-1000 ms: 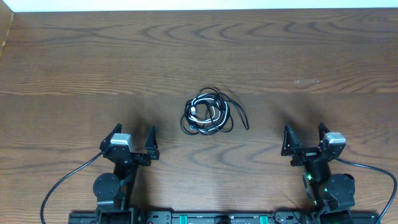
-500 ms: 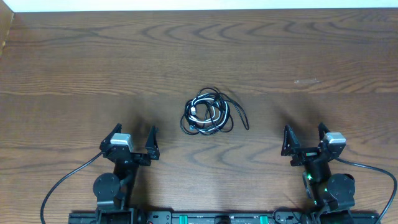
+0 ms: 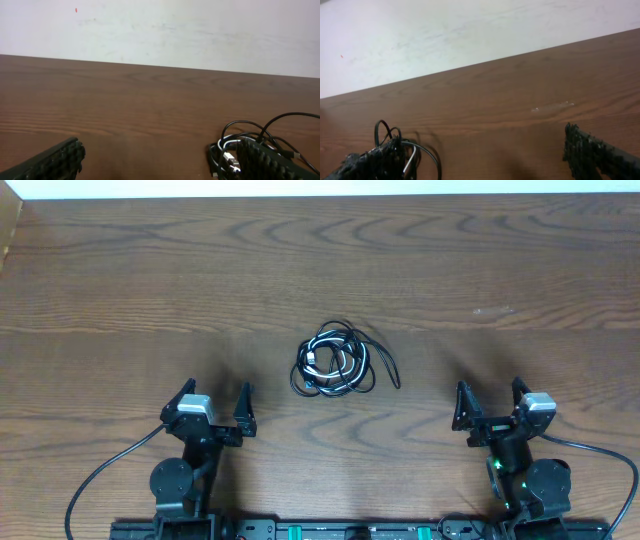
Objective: Untangle cables
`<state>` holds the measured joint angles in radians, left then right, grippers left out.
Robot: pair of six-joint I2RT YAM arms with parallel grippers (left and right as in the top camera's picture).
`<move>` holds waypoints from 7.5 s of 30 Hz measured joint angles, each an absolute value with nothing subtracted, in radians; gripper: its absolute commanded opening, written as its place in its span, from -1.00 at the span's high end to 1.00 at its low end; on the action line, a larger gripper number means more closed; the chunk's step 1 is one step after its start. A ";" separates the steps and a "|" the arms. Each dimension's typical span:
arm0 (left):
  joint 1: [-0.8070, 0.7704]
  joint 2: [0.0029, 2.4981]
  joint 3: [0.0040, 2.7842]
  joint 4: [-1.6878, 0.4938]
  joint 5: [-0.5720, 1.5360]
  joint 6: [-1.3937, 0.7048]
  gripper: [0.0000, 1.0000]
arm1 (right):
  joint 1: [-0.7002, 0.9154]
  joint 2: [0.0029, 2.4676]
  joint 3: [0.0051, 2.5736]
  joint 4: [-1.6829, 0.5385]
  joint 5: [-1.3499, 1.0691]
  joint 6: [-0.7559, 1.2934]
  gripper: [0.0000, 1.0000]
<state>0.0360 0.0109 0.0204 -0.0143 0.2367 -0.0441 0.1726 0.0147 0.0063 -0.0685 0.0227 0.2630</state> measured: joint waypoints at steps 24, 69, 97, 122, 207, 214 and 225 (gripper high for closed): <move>0.036 0.011 0.020 -0.014 0.237 -0.044 -0.94 | 0.173 0.015 0.006 -0.068 0.023 0.263 -0.99; 0.036 0.108 0.117 -0.189 0.258 -0.044 -0.95 | 0.173 0.015 0.006 -0.069 0.023 0.263 -0.99; 0.036 0.823 0.675 -0.549 0.265 0.030 -0.95 | 0.173 0.015 0.006 -0.069 0.023 0.263 -0.99; -0.052 1.281 1.137 -0.912 0.265 0.154 -0.95 | 0.173 0.015 0.006 -0.069 0.023 0.263 -0.98; -0.331 1.822 1.186 -0.607 0.262 0.221 -0.95 | 0.173 0.015 0.006 -0.068 0.023 0.263 -0.99; -0.331 1.840 1.186 -0.574 0.218 0.234 -0.95 | 0.173 0.015 0.006 -0.068 0.023 0.263 -0.99; -0.343 1.922 1.191 -0.568 0.190 0.241 -0.95 | 0.173 0.015 0.006 -0.069 0.023 0.263 -0.99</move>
<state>-0.3431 1.9217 1.1912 -0.5682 0.1898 0.2413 0.1726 0.0147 0.0063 -0.0689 0.0231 0.2626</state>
